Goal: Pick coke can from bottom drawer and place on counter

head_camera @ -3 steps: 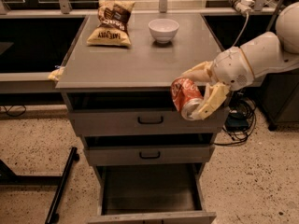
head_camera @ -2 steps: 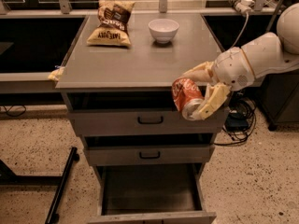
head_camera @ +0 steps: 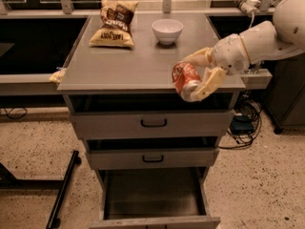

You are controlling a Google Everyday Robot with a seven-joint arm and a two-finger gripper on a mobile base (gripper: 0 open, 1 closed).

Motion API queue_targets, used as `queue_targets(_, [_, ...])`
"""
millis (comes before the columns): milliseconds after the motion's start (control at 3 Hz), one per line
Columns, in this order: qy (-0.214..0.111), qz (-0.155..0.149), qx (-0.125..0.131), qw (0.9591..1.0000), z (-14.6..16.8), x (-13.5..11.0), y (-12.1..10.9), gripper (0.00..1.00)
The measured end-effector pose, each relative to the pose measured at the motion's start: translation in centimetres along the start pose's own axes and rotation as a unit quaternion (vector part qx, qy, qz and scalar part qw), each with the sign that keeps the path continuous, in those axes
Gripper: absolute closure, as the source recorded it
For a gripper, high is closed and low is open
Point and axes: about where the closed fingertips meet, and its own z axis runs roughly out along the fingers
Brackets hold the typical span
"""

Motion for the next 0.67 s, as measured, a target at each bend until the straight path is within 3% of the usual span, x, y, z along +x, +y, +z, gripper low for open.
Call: queue_targets(667, [-0.034, -0.015, 0.058, 0.9976, 0.5, -1.3, -9.5, 1.00])
